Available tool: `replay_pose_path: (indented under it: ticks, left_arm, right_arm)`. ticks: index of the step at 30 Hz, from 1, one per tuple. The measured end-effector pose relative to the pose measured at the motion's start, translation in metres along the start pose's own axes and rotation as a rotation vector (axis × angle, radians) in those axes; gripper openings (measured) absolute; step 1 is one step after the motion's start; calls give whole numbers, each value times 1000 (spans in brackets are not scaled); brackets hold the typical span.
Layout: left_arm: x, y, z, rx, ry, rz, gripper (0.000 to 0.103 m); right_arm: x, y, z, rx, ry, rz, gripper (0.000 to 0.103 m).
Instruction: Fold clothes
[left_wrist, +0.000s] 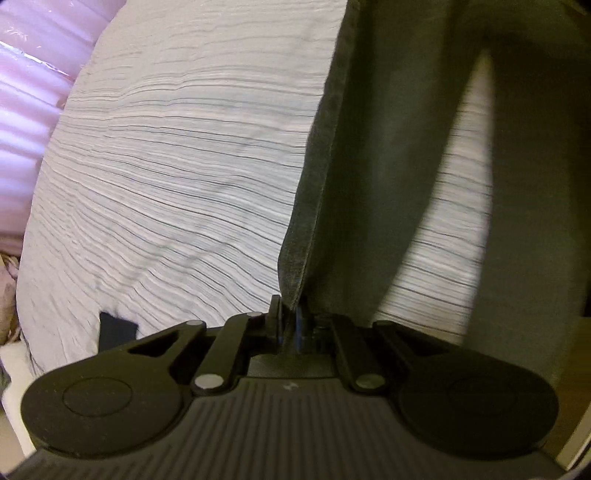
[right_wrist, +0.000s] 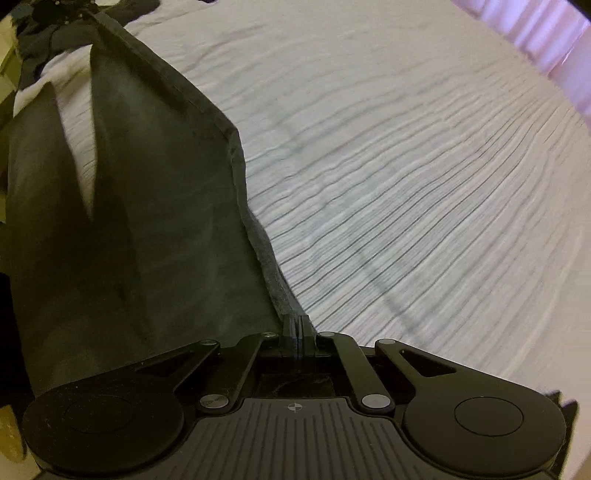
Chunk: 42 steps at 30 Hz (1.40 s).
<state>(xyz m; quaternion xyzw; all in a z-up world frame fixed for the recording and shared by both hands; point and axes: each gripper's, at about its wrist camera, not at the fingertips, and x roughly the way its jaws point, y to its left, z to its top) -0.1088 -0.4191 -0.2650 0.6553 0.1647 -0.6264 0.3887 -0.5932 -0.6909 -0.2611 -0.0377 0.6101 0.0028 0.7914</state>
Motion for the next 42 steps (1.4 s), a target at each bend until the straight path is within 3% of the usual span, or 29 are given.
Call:
replay_pose_path:
  ticks: [5, 11, 14, 18, 20, 21, 22, 23, 29, 33, 34, 35, 36, 38, 42]
  left_arm:
    - [-48, -58, -25, -14, -21, -7, 4]
    - [-42, -139, -46, 3, -39, -71, 4]
    - [-34, -164, -47, 28, -52, -68, 4]
    - [-34, -166, -45, 22, -43, -69, 4]
    - [-34, -167, -44, 19, -38, -69, 4]
    - [-34, -167, -43, 17, -35, -69, 4]
    - [-34, -167, -42, 15, -33, -69, 4]
    - [-35, -168, -42, 13, -30, -69, 4]
    - [-28, -162, -31, 10, 5, -80, 4]
    - [-39, -162, -33, 10, 25, -72, 4]
    - [-39, -159, -33, 12, 26, -62, 4]
    - [-41, -154, -32, 7, 23, -43, 4]
    - [-42, -148, -32, 0, 20, -23, 4]
    - [-47, -133, -33, -30, 6, 32, 4]
    - [-62, -119, -41, -39, -33, 87, 4]
  right_arm:
    - [-39, 64, -33, 20, 0, -70, 0]
    - [-50, 162, -86, 123, 68, -84, 0]
    - [-36, 197, -108, 253, 101, -71, 0]
    - [-36, 212, -119, 497, 51, -120, 0]
    - [-42, 196, -118, 619, -8, -151, 4]
    - [-46, 186, -119, 687, -45, -156, 17]
    - [-49, 175, -121, 763, -84, -169, 59]
    - [-52, 163, -123, 834, -125, -181, 90]
    - [-52, 69, -145, 1297, -343, -130, 90]
    - [-30, 7, -167, 1597, -384, -52, 89]
    - [-26, -5, -169, 1635, -381, -24, 82]
    - [-22, -15, -170, 1647, -380, 6, 34]
    - [-20, -25, -170, 1655, -379, 30, 15]
    - [-34, -27, -164, 1625, -410, 27, 12]
    - [-86, 12, -166, 1534, -629, 8, 11]
